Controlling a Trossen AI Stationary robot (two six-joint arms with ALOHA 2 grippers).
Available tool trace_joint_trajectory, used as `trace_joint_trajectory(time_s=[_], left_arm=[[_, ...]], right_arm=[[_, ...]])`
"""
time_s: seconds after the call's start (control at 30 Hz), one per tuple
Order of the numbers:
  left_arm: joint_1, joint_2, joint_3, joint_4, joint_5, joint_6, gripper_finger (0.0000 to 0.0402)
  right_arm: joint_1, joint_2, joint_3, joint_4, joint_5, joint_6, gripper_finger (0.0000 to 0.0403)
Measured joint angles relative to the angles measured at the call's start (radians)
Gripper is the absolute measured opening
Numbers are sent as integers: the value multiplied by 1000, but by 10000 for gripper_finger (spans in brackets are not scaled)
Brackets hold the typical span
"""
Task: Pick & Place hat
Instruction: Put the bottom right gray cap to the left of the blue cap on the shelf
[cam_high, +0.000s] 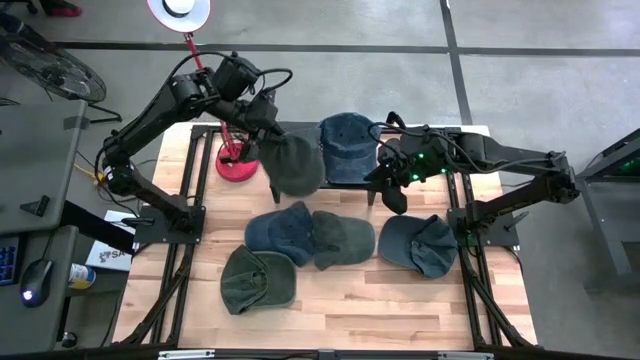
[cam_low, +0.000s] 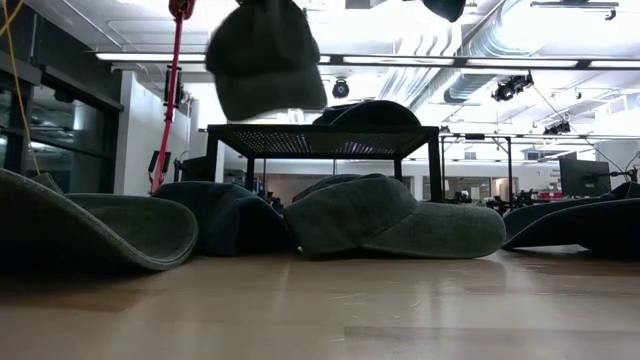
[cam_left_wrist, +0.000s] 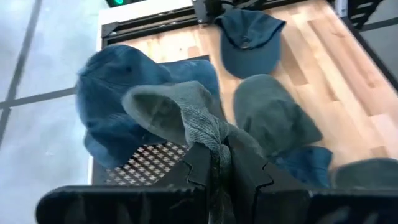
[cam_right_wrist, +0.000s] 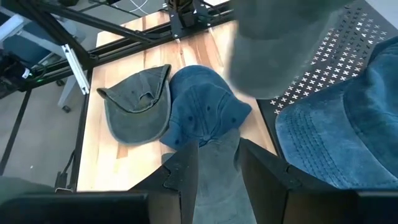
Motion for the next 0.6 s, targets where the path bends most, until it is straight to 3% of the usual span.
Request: trace_joint_trajectory(time_s=[0.33,0.6], left_arm=[[53,80,0,1,-6,83,26],[57,116,0,67,-102,132,26]], right_arm=[[0,0,0,3,35,19,110],[0,0,0,3,71,37,110]])
